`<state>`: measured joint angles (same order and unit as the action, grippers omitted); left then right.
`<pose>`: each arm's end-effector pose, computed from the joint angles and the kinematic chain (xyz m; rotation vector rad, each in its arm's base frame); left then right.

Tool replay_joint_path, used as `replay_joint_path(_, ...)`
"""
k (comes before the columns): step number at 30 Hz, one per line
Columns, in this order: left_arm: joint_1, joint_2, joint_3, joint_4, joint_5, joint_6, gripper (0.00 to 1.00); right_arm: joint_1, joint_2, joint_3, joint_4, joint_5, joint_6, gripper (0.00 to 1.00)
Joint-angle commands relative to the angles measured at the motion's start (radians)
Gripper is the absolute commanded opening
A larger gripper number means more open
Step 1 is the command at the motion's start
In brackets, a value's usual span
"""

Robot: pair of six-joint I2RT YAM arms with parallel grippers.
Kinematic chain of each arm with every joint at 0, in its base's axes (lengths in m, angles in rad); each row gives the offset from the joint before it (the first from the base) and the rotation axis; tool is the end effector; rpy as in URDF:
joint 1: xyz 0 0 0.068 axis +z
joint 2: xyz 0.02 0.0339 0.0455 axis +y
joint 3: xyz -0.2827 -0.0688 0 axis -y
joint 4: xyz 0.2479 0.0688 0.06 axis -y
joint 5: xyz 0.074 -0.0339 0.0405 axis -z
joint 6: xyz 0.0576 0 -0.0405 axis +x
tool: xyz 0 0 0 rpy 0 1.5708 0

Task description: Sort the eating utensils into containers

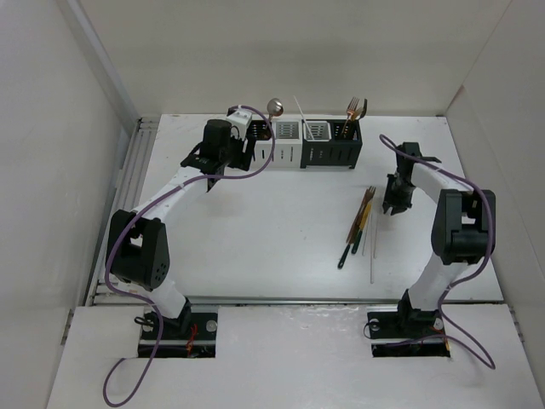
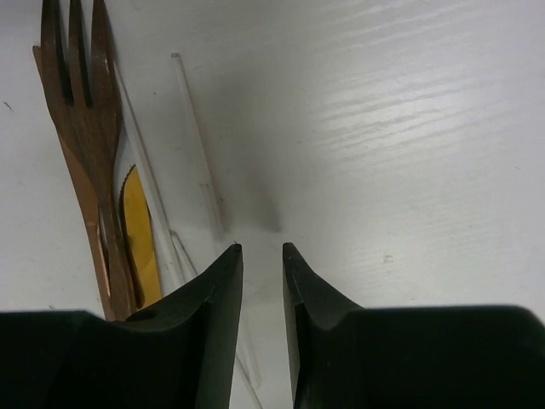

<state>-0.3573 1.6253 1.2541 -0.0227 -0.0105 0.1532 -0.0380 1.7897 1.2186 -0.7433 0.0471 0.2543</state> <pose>0.3840 -0.1427 0.3113 0.4899 1.9047 -0.1234 0.3554 -0.0162 0.1787 0.4283 2.8496 -0.0274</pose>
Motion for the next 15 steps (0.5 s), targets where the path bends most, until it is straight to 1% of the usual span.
replay_joint_path(1, 0.003, -0.05, -0.007, 0.052, -0.011, 0.009, 0.7, 0.009, 0.039, 0.045, -0.01, -0.044, -0.035, 0.31)
replay_joint_path(5, 0.003, -0.05, -0.016, 0.052, -0.02, 0.009, 0.7, 0.032, 0.03, 0.045, -0.01, -0.044, -0.035, 0.31)
replay_joint_path(11, 0.003, -0.05, -0.016, 0.052, -0.029, 0.009, 0.7, 0.032, -0.003, 0.015, 0.001, -0.035, -0.035, 0.32)
replay_joint_path(15, 0.003, -0.05, -0.016, 0.052, -0.029, 0.009, 0.7, 0.05, -0.013, 0.027, -0.02, -0.015, -0.035, 0.35)
